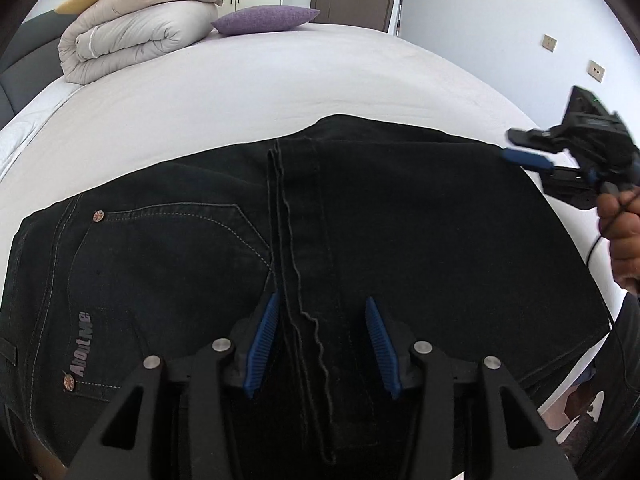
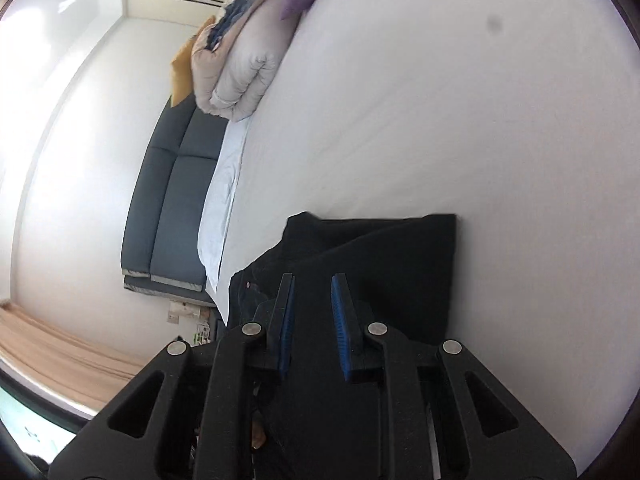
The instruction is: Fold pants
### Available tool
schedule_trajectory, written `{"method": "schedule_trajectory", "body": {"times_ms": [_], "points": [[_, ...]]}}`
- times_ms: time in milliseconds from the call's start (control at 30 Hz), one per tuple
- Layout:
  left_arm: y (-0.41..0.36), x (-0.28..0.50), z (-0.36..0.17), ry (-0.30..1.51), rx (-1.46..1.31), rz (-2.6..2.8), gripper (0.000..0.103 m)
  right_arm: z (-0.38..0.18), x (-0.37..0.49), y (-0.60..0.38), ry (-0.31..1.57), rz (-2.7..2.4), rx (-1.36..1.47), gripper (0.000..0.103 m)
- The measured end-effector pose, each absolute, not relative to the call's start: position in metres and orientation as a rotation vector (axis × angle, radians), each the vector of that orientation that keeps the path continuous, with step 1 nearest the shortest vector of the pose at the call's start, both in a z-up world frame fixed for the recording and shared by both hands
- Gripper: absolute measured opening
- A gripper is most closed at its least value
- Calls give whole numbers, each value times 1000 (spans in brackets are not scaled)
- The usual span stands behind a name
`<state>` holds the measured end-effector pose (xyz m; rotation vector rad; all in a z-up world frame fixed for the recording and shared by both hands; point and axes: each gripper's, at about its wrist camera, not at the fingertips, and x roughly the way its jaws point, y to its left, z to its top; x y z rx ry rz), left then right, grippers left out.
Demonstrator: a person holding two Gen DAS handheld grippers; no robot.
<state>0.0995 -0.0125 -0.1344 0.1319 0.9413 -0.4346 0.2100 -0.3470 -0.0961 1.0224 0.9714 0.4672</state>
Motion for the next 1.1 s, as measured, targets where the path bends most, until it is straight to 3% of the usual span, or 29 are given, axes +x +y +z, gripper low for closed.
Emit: {"method": "schedule_trajectory", "body": {"times_ms": [233,633,767,967,1000,1067,1100], "points": [[-22,91,-137,928,148,-429,50,-164,232,-313,1054,516,1017,15],[-20,89,-137,922,141,-429,49,-143,85,-256,1172,605,933,14],[-17,90,-135,919,109,-424,49,-141,78,-250,1185,549,841,0],[19,71,-120,868,-118,-400,49,-147,70,-246,1148,547,807,0],[31,64,-115,841,-165,-382,50,-147,69,-246,1144,546,803,0],[67,48,-102,753,-291,-328,62,-149,65,-247,1142,548,806,0],[88,41,-97,710,-356,-288,75,-150,65,-246,1142,546,806,0]]}}
